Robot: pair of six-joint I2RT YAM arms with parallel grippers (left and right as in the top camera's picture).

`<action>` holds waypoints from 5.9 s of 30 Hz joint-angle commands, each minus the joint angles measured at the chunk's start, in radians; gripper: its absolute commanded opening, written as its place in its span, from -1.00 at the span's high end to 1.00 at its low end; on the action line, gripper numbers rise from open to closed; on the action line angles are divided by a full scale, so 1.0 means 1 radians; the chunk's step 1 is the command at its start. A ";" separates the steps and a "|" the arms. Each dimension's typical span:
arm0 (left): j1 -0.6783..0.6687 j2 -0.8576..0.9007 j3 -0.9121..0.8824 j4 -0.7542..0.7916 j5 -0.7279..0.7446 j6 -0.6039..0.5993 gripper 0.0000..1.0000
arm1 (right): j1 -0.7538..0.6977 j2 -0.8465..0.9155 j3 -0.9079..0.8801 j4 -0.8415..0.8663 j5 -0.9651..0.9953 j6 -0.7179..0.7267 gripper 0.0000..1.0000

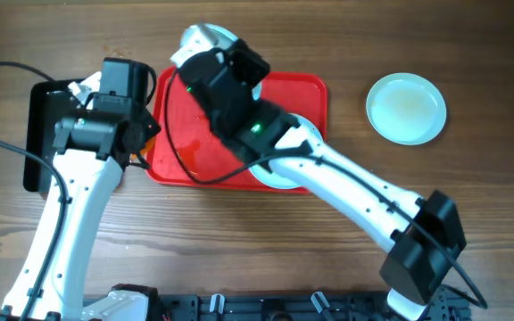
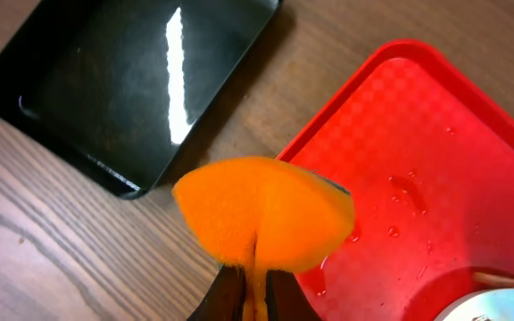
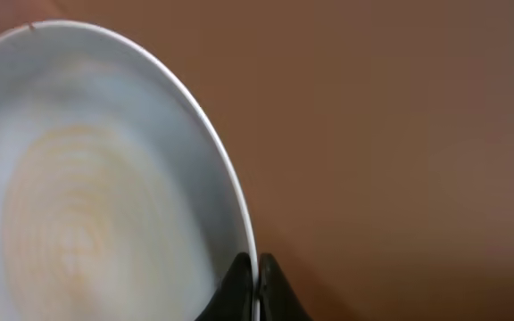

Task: Clean dirty plates on tray and stack at the side
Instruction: 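Lift the plate with the right gripper and carry it right, then set the plate onto the stack right of the tray, then grip the last plate's rim with the right gripper and drag it left, then scrub the last plate with the sponge in the left gripper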

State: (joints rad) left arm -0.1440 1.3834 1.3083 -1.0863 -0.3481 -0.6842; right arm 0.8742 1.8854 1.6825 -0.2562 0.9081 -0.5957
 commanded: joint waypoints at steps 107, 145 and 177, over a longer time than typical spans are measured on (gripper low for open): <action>0.067 0.010 -0.035 0.055 0.203 -0.004 0.92 | -0.517 0.113 -0.404 -0.275 -0.896 0.557 -0.15; 0.067 0.070 -0.035 0.116 0.362 0.140 0.92 | -0.424 0.251 -0.232 -0.325 -1.178 0.699 0.91; -0.081 0.484 -0.035 0.356 0.577 0.497 0.92 | -0.334 0.251 -0.232 -0.219 -1.316 0.887 0.91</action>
State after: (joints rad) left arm -0.2108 1.8271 1.2800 -0.7486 0.2081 -0.2134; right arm 0.5388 2.1155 1.4490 -0.4774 -0.2966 0.2737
